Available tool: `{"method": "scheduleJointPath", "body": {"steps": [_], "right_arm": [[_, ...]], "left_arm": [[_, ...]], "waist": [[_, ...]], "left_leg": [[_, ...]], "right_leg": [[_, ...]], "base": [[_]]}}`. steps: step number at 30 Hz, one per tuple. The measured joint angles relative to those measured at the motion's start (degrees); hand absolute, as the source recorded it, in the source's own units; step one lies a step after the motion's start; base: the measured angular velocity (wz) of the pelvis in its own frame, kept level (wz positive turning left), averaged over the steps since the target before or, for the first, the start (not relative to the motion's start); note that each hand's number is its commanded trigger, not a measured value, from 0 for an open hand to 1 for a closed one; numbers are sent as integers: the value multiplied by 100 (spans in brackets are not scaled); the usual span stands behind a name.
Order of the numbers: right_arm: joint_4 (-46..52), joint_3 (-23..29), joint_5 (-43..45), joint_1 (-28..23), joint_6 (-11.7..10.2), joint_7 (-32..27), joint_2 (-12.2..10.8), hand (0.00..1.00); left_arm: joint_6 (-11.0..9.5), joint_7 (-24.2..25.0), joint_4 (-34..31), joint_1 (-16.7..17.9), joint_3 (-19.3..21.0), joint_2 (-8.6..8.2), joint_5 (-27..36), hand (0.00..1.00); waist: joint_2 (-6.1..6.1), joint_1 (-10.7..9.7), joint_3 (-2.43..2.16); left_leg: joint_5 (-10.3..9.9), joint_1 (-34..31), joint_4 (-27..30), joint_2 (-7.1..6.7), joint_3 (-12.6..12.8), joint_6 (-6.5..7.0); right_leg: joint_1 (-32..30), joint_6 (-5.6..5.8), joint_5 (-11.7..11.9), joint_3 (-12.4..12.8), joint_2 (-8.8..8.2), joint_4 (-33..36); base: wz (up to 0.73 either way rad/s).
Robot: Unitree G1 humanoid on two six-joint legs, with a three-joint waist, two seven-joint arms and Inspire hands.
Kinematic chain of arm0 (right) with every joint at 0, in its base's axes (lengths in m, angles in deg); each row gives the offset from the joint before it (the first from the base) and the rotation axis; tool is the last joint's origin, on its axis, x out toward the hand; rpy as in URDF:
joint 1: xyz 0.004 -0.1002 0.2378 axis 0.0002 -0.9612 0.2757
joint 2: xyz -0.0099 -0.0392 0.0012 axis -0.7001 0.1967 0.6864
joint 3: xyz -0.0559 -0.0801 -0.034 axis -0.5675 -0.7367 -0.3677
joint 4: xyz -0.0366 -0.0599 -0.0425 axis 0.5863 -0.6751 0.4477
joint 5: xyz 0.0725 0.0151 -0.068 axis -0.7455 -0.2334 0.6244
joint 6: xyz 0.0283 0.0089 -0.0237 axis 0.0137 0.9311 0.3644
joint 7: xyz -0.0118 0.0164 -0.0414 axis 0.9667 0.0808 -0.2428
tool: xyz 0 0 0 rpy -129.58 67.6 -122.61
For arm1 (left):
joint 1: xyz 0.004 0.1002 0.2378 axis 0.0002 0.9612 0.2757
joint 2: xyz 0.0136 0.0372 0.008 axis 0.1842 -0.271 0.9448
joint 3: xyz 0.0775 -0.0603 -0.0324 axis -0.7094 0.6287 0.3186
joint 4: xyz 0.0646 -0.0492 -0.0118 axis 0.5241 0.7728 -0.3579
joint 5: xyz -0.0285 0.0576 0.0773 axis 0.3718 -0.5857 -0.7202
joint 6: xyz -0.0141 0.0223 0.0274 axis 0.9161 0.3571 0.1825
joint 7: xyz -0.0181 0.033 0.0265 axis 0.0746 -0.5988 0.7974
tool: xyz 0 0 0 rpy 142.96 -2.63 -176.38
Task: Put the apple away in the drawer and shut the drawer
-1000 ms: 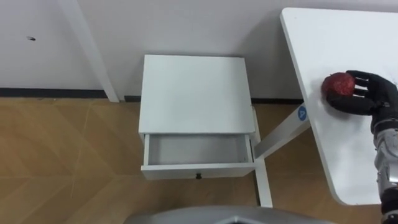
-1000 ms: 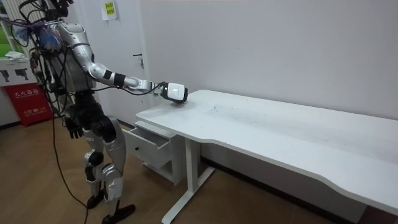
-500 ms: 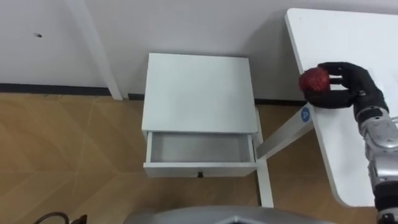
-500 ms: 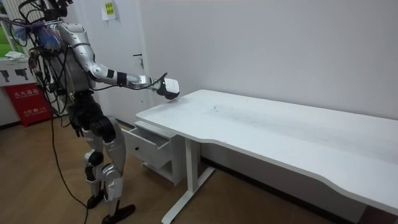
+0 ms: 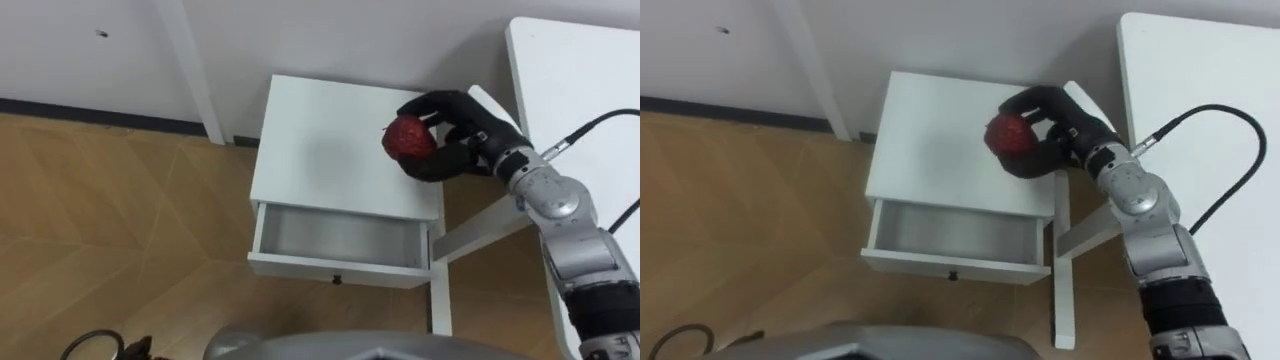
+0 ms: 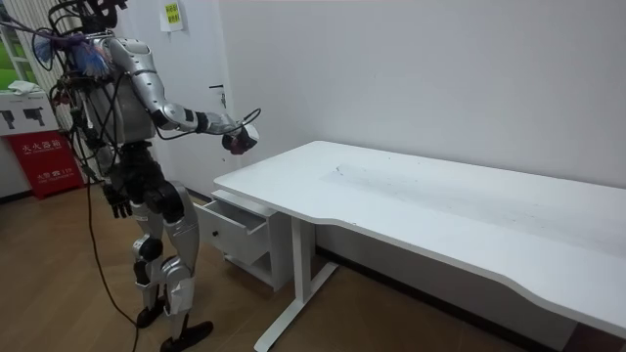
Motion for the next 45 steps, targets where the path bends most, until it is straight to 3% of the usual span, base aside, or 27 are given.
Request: {"method": "scheduleJointPath", "body": {"steps": [14,16,17,18,19,20,45], "right_arm": [[214,-375,350,-71,195,342,-298,100],[208,-380,411,-144,195,342,-393,85],[203,-419,424,-154,213,342,-400,69],[202,-442,429,-154,228,342,-401,49],[202,-493,452,-155,235,341,-401,20],[202,-543,481,-156,235,341,-401,0],[197,-597,494,-267,244,379,-414,0]], "left_arm": [[25,-72,-68,-163,-165,-21,71,0],[25,-118,-66,-175,-165,-43,101,0],[25,-122,-66,-183,-177,-54,150,0],[25,-124,-66,-185,-195,-55,165,0],[25,-129,-66,-190,-218,-55,165,0],[25,-128,-66,-194,-226,-58,165,0],[25,-133,-69,-242,-275,-69,169,0]], "waist": [[22,-11,8],[32,-11,12],[44,-10,19],[49,-11,23],[60,-11,29],[72,-14,29],[84,-26,5]], "left_leg": [[0,-46,36,1,15,2],[0,-41,38,1,15,3],[-1,-32,39,0,15,3],[-1,-31,39,0,15,3],[-1,-30,40,0,15,3],[0,-29,42,0,15,3],[0,-33,80,2,14,3]], "right_leg": [[4,3,2,-51,-13,6],[4,3,2,-48,-14,6],[3,4,2,-49,-15,7],[3,4,2,-49,-15,7],[3,4,2,-48,-15,6],[3,4,2,-48,-14,6],[8,4,2,-48,-17,14]], "base": [[0],[0],[0],[0],[0],[0],[0]]}}
